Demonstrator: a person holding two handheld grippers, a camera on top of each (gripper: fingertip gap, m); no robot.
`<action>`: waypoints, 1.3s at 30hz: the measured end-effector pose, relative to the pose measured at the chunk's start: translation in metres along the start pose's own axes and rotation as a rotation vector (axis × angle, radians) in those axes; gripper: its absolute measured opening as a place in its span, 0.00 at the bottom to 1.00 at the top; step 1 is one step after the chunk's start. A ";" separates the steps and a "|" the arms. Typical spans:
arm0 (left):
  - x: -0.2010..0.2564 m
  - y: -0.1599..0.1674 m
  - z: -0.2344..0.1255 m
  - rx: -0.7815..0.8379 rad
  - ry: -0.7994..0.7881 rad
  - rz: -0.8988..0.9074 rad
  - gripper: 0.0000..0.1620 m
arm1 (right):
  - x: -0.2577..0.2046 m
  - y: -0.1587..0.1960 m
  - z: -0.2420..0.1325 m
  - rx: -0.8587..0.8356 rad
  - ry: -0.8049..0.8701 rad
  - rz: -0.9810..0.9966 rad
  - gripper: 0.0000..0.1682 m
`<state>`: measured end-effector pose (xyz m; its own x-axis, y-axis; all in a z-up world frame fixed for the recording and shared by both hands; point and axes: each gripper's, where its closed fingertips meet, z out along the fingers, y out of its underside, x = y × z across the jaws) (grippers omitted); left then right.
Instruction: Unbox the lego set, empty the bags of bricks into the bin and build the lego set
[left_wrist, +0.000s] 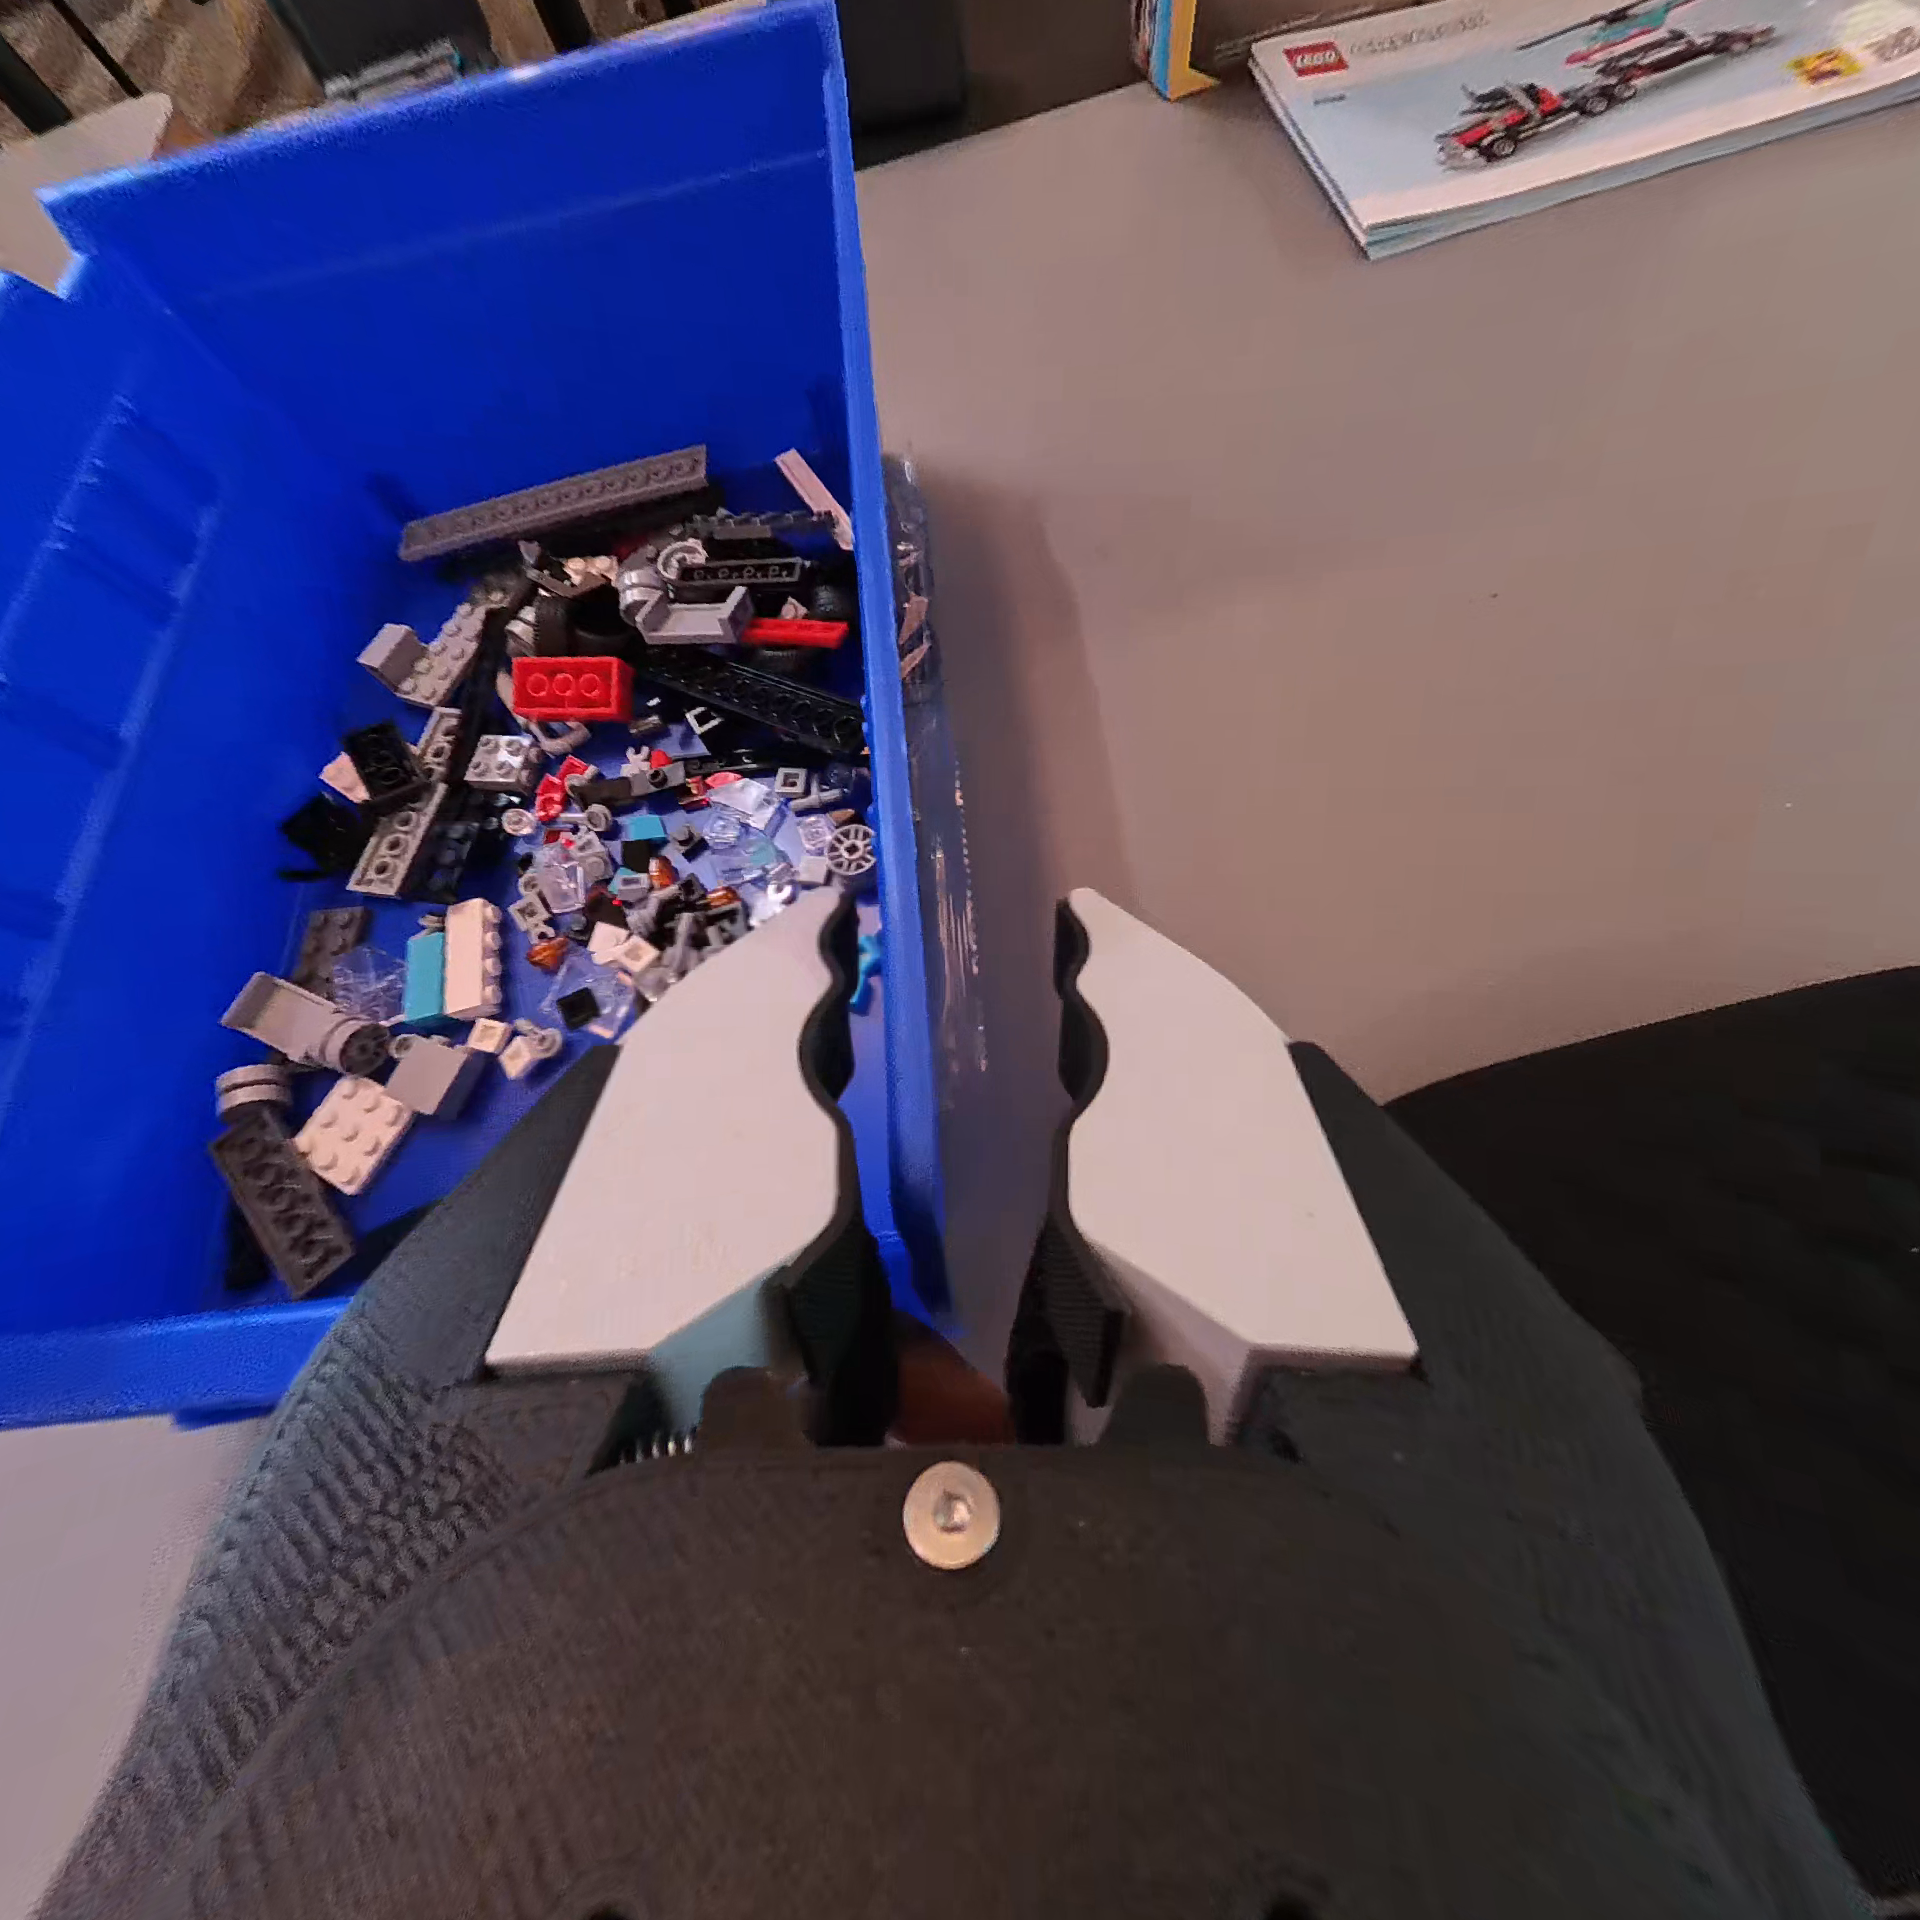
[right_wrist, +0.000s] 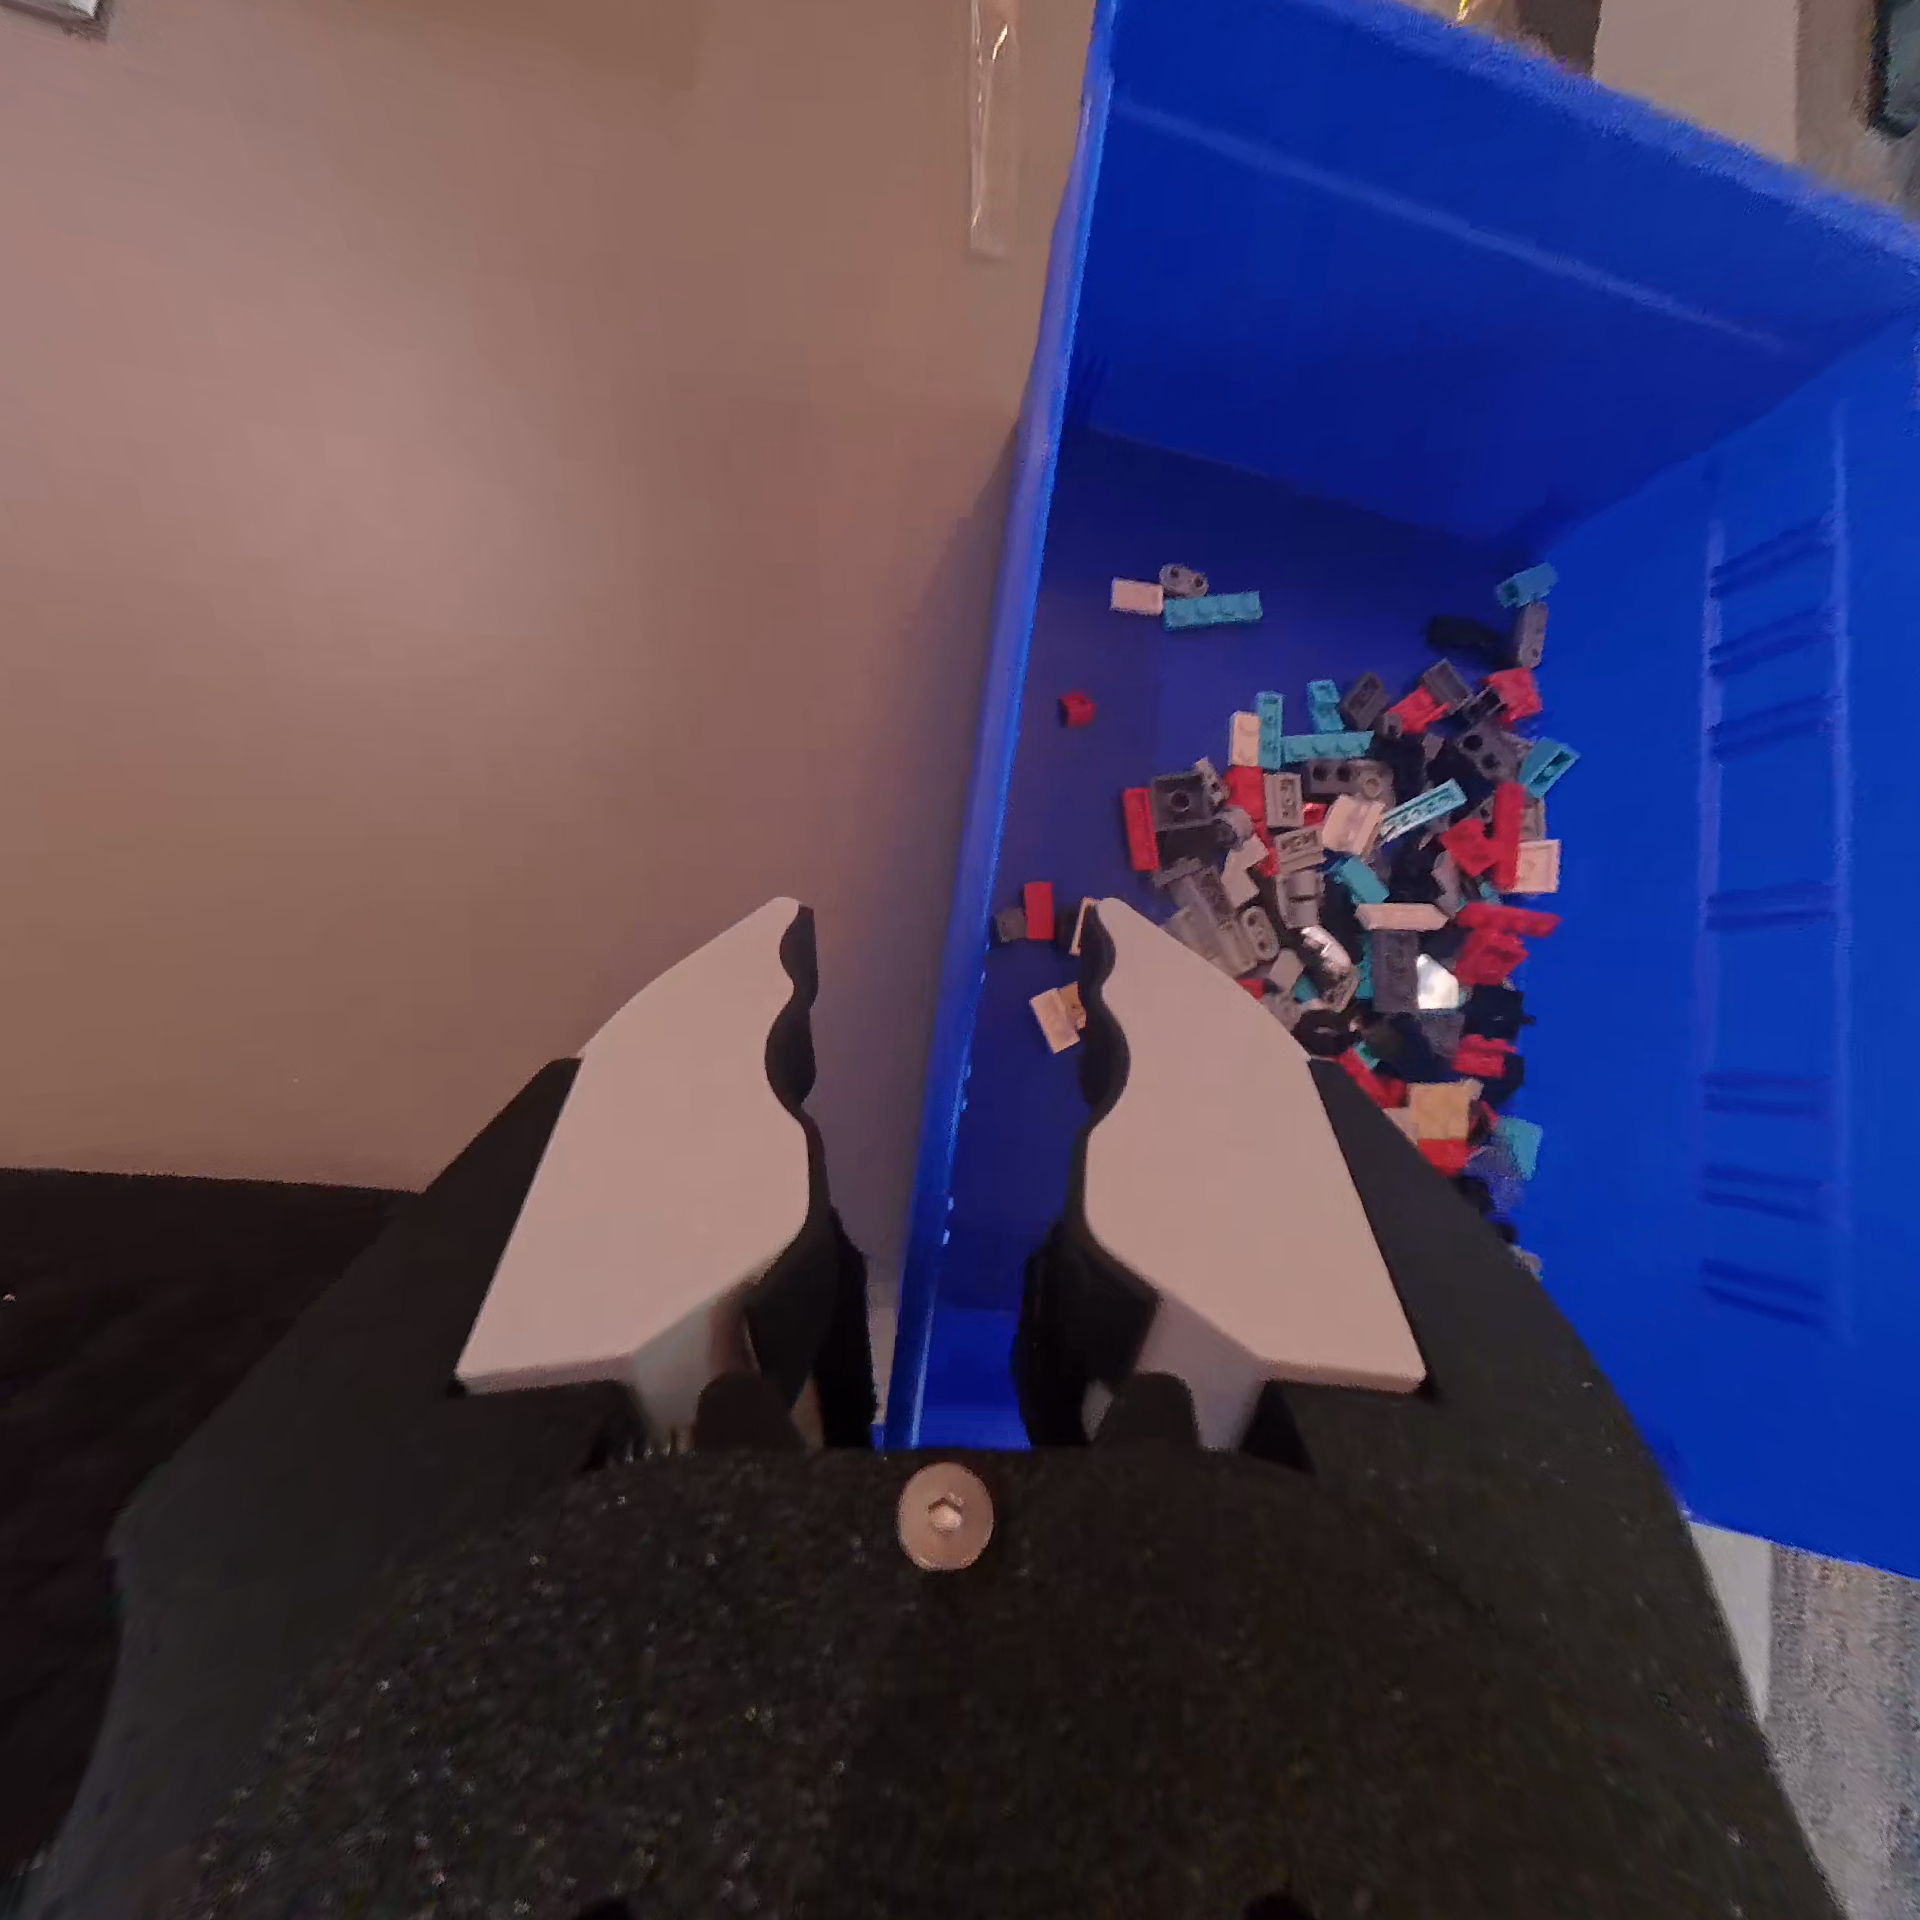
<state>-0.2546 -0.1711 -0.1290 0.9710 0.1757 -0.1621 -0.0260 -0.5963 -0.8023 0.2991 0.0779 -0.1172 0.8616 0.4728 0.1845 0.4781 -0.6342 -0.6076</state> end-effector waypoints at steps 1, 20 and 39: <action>0.000 0.001 0.002 -0.001 -0.002 -0.012 0.19 | -0.001 0.004 0.000 -0.003 0.000 0.011 0.29; 0.022 0.002 -0.004 0.016 -0.114 -0.132 0.03 | -0.015 0.025 -0.011 0.032 0.101 0.038 0.03; 0.042 -0.037 -0.056 0.099 0.144 -0.037 0.29 | -0.067 -0.042 -0.085 0.374 0.060 -0.089 0.39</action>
<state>-0.1995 -0.1855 -0.0745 0.9956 0.0777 -0.0529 -0.0059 -0.5104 -0.8599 0.2358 0.0212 -0.0384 0.8335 0.4721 0.2870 0.4655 -0.3203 -0.8250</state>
